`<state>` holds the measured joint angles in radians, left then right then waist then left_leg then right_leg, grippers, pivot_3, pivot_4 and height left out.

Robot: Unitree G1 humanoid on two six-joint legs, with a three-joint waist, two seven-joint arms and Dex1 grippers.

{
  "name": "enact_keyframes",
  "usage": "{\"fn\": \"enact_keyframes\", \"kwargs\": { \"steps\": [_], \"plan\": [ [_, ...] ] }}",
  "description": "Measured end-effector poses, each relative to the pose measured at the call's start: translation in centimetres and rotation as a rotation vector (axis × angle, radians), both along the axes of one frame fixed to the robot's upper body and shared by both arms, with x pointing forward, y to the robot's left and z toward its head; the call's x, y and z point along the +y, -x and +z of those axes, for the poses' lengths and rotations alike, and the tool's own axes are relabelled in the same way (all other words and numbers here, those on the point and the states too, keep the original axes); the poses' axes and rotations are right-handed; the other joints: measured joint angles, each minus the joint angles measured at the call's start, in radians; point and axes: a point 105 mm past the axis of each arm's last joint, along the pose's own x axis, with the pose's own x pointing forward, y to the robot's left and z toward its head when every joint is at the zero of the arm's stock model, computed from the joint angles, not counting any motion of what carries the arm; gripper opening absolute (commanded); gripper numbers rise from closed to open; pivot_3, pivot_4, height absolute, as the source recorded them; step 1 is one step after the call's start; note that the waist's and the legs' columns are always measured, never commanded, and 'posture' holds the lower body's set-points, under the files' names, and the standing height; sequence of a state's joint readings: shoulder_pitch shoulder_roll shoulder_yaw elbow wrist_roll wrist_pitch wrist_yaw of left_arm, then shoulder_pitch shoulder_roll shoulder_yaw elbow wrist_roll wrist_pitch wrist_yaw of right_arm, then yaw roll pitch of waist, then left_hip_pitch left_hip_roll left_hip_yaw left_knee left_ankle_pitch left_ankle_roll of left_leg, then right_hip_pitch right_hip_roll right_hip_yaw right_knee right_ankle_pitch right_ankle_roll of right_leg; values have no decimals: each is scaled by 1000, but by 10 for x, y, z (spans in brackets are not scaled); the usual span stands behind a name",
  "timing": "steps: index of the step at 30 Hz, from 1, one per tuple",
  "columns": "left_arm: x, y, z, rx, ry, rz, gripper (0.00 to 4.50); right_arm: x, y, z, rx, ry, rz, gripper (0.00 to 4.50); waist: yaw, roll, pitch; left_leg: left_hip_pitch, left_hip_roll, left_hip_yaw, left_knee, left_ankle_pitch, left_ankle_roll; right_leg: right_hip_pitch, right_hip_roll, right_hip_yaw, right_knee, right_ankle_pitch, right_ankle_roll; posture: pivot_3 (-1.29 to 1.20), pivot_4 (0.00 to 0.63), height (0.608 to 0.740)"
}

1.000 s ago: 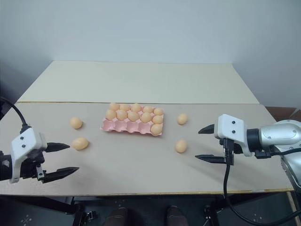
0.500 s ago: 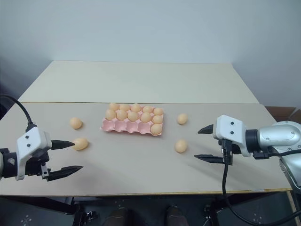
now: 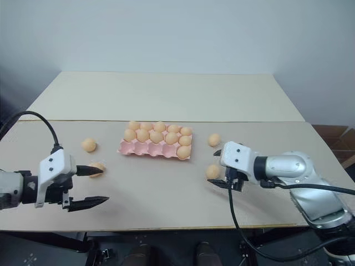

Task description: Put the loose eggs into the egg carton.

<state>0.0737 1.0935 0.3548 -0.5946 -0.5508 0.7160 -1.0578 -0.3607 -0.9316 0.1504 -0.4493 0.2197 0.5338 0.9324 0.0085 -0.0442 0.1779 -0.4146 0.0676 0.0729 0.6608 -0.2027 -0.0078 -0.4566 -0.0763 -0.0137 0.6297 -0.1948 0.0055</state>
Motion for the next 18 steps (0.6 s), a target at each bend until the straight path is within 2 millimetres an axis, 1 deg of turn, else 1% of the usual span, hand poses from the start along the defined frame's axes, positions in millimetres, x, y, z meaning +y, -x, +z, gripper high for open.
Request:
{"fn": "enact_keyframes", "kwargs": {
  "steps": [2,11,13,18],
  "plan": [
    [-1,0,-3,8,-3,-1,4483,2,-5,-7,19,-12,-24,4500,0,0,0,0,0,0,0,0,0,0,0,0,1,0,0,0,150,740],
    [2,-5,-6,-9,-19,16,4483,2,-33,-26,37,-50,-145,4500,0,0,0,0,0,0,0,0,0,0,0,0,1,0,0,0,150,740],
    [1,-5,-7,-11,-21,10,4483,-1,-36,-30,48,-46,-173,4500,0,0,0,0,0,0,0,0,0,0,0,0,1,0,0,0,150,740],
    [0,-5,-7,-16,-25,6,4483,-4,-38,-38,104,-50,-215,4500,0,0,0,0,0,0,0,0,0,0,0,0,1,0,0,0,150,740]
  ]
}}
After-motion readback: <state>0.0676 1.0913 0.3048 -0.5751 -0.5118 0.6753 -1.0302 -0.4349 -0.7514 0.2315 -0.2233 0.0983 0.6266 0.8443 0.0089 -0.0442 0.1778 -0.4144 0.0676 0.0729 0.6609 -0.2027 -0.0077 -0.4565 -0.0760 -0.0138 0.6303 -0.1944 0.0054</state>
